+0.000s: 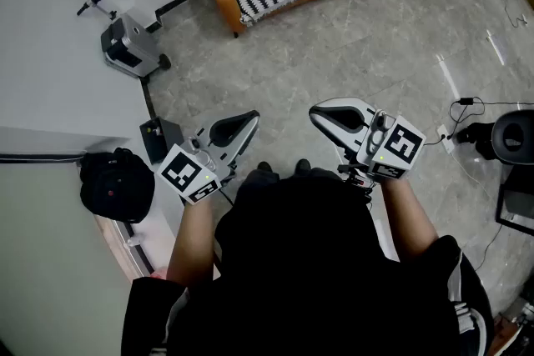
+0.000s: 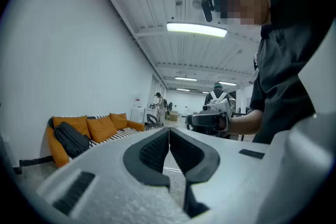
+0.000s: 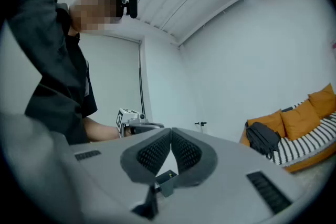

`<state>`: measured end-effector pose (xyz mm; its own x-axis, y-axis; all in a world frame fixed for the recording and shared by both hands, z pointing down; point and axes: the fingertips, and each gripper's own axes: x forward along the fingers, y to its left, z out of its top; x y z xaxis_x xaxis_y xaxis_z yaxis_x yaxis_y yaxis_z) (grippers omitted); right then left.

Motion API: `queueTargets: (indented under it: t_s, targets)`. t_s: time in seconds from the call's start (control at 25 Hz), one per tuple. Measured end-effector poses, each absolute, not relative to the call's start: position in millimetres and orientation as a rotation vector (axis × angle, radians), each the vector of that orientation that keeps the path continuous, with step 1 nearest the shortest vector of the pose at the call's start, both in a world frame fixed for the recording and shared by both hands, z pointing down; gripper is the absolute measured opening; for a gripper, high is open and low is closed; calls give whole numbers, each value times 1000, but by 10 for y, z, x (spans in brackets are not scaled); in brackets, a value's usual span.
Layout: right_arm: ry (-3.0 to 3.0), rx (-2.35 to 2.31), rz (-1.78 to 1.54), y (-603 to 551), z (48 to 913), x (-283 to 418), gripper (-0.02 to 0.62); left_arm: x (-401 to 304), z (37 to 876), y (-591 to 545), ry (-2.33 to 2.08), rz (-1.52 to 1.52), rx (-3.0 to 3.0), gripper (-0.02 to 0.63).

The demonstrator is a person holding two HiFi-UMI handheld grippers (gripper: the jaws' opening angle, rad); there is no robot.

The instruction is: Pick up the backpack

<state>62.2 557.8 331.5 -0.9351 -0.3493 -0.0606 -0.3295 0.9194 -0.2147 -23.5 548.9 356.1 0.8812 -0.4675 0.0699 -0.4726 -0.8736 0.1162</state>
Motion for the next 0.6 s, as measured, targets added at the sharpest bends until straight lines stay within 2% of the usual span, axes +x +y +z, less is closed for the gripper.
queueTargets:
  t_s: [0.6]
  targets:
    - [2966, -498, -322, 5599, 3371, 669, 28, -208, 3588, 5530, -794, 39, 2885, 23]
